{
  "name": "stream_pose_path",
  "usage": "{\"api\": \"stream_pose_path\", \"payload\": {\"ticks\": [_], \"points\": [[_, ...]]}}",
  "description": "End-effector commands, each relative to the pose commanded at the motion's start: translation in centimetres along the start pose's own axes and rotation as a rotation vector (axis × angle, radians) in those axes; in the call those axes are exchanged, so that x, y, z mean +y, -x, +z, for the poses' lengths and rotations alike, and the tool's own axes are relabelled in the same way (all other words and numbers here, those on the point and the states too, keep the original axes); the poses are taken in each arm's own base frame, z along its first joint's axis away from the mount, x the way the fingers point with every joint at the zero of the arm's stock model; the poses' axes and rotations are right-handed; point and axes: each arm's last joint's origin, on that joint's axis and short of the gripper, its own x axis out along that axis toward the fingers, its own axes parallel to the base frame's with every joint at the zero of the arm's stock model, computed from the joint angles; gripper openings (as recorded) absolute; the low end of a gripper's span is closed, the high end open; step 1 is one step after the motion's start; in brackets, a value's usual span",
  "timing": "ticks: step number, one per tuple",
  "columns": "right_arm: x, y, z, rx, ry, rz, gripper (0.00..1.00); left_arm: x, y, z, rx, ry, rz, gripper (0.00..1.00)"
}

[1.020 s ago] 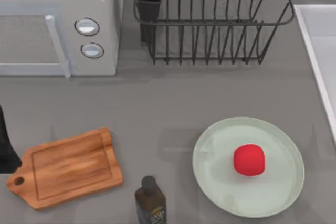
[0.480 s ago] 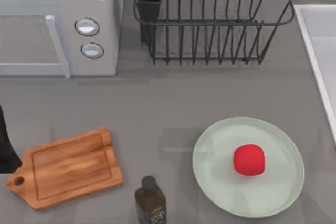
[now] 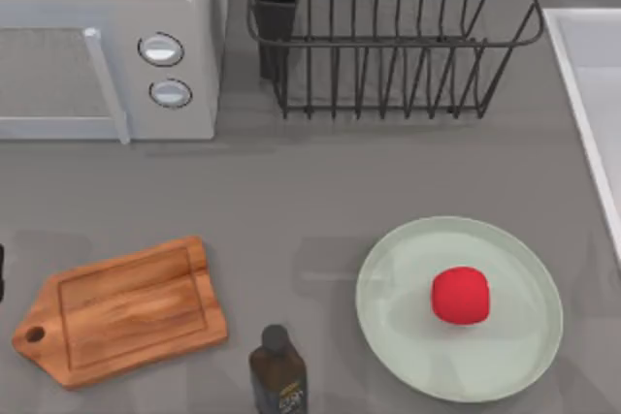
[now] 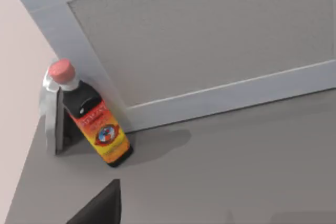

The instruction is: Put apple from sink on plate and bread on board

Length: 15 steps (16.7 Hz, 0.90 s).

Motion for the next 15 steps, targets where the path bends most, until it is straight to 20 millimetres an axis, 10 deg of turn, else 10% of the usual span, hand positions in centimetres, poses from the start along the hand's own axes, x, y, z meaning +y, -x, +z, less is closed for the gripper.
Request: {"api": "stream_pose_path", "payload": {"ticks": [8,15], "points": [[0.0,0.0,0.0,0.0,0.0,0.0,1.0,3.6,-8.9,1.9,0.679,-0.451,-0.387,1.0],[0.0,0.0,0.0,0.0,0.0,0.0,1.0,6.6,-15.8,0.3,0.917,-0.663,-0.787,1.0]]}}
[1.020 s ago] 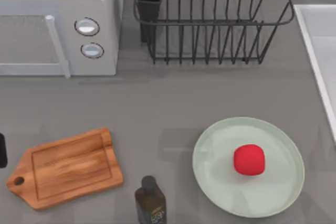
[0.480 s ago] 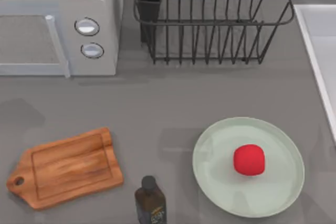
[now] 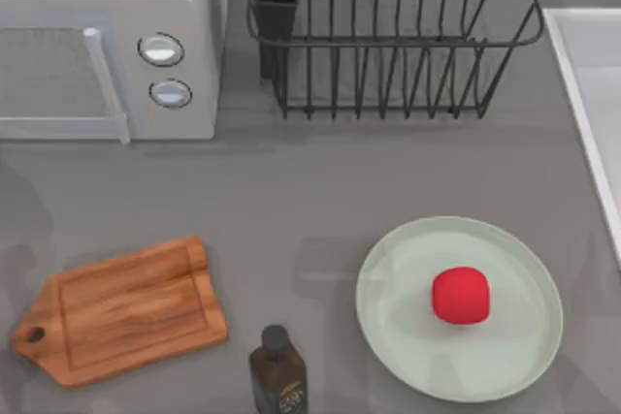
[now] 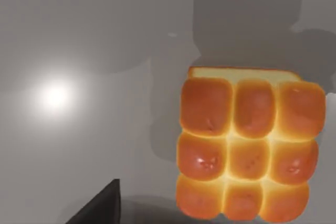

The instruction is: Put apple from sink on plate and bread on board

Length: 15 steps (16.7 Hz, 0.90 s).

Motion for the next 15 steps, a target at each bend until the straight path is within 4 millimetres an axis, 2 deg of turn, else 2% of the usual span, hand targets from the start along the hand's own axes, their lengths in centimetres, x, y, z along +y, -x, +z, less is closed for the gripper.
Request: {"api": "stream_pose_path", "payload": {"ticks": [3,8,11,15], "points": [[0.0,0.0,0.0,0.0,0.0,0.0,1.0,0.9,-0.1,-0.2,0.016,-0.038,-0.034,1.0],[0.0,0.0,0.0,0.0,0.0,0.0,1.0,0.8,-0.2,-0.1,0.015,-0.04,-0.032,1.0],[0.0,0.0,0.0,0.0,0.0,0.0,1.0,1.0,-1.6,-0.1,0.016,-0.037,-0.033,1.0],[0.0,0.0,0.0,0.0,0.0,0.0,1.0,0.9,-4.8,-0.2,0.016,-0.037,-0.033,1.0]]}}
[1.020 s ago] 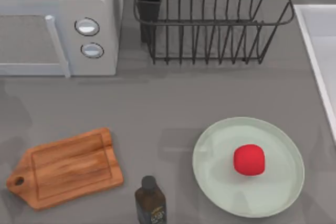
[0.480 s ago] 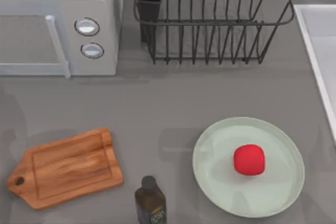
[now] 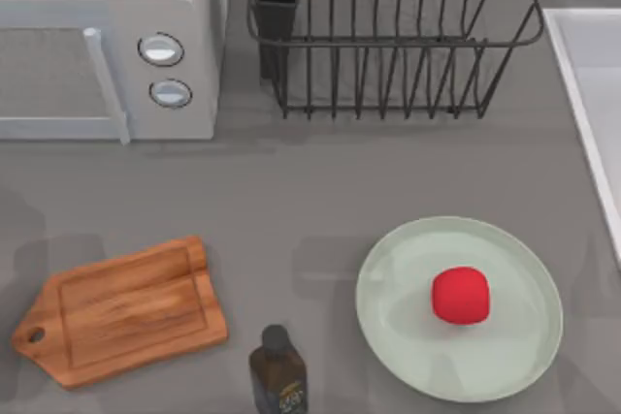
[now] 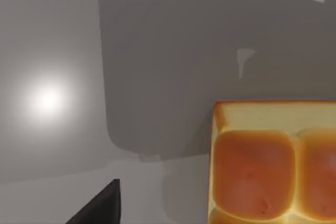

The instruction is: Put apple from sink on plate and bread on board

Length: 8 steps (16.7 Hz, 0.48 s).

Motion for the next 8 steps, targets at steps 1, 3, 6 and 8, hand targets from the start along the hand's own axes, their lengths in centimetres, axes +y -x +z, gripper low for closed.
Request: {"api": "stream_pose_path", "payload": {"ticks": [1,3,6,8], "points": [[0.0,0.0,0.0,0.0,0.0,0.0,1.0,0.0,-0.8,0.0,0.0,0.0,0.0,1.0],[0.0,0.0,0.0,0.0,0.0,0.0,1.0,-0.1,-2.0,-0.1,0.0,0.0,0.0,1.0],[0.0,0.0,0.0,0.0,0.0,0.0,1.0,-0.2,-2.4,-0.1,0.0,0.0,0.0,1.0],[0.0,0.0,0.0,0.0,0.0,0.0,1.0,-0.2,-2.4,-0.1,0.0,0.0,0.0,1.0]]}}
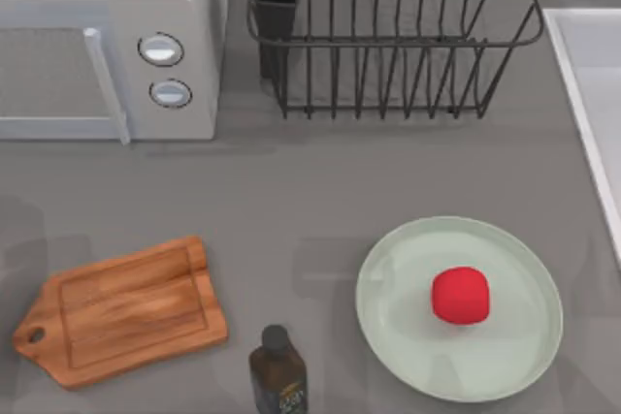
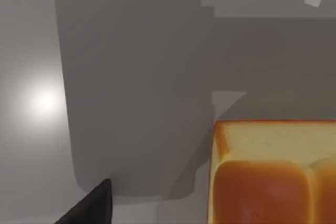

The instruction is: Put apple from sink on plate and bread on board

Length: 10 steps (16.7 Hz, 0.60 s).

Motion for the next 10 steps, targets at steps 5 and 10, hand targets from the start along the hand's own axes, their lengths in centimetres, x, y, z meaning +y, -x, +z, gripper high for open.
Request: {"api": "stream_pose_path", "payload": {"ticks": [5,10], "points": [[0.0,0.0,0.0,0.0,0.0,0.0,1.0,0.0,0.0,0.0,0.0,0.0,0.0,0.62],[0.0,0.0,0.0,0.0,0.0,0.0,1.0,0.0,0.0,0.0,0.0,0.0,0.0,0.25]]}}
